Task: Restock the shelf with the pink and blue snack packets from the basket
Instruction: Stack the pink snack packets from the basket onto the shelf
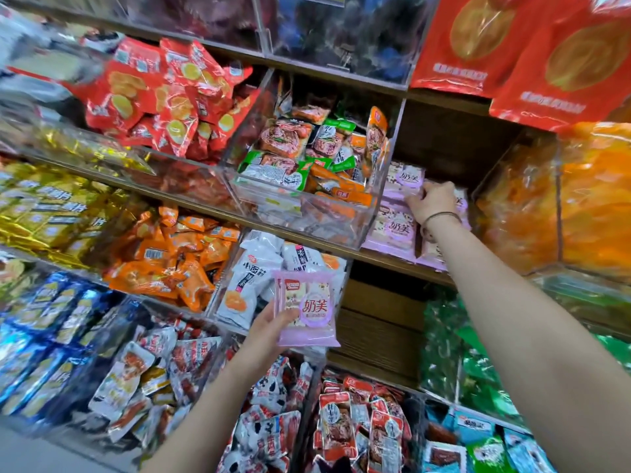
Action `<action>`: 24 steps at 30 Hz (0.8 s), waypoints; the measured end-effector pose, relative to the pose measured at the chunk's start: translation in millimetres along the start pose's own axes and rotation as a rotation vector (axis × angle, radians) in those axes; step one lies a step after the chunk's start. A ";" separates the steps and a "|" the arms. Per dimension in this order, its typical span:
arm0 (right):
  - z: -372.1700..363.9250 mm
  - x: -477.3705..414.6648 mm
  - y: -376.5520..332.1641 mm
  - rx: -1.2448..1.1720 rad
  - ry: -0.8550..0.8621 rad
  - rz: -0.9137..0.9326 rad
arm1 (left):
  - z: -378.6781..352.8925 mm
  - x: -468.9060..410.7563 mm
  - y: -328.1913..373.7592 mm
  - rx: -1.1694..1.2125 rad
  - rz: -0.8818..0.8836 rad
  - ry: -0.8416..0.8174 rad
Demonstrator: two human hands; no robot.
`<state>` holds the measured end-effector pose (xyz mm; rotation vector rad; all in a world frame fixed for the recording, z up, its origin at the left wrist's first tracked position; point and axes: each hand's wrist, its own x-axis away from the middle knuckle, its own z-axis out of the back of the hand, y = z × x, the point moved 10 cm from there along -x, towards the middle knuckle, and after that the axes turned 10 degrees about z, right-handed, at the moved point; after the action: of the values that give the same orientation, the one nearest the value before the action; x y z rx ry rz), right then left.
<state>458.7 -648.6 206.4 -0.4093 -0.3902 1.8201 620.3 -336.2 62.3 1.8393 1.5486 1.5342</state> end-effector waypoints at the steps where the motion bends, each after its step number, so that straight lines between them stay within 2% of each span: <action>1: 0.8 6.2 -0.6 -0.021 0.004 0.008 | 1.2 -0.6 -1.8 0.004 0.006 0.003; 5: 4.5 55.2 -12.2 -0.221 0.037 0.103 | 5.4 -2.4 -2.4 0.044 0.017 0.017; 10: 2.8 130.9 -45.3 -0.274 -0.021 0.297 | -1.8 1.0 12.6 0.017 -0.030 0.043; 12: -7.9 157.3 -54.0 -0.363 -0.156 0.302 | -9.7 4.6 25.6 0.033 -0.061 0.050; 15: -32.4 195.3 -65.3 -0.433 -0.446 0.278 | -24.7 11.9 47.5 0.019 -0.104 0.062; 16: -33.9 204.6 -69.2 -0.473 -0.478 0.279 | -30.9 15.2 55.0 -0.003 -0.128 0.063; 21: 2.6 208.5 -63.9 -0.797 -0.269 0.237 | -80.3 35.5 89.4 -0.153 -0.262 -0.035; 24: 12.9 204.1 -37.4 -1.025 -0.161 0.075 | -100.8 37.9 105.7 -0.213 -0.317 -0.008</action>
<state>429.6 -443.1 218.9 -0.9764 -1.4438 1.6064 587.0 -383.7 201.6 1.4064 1.5203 1.4749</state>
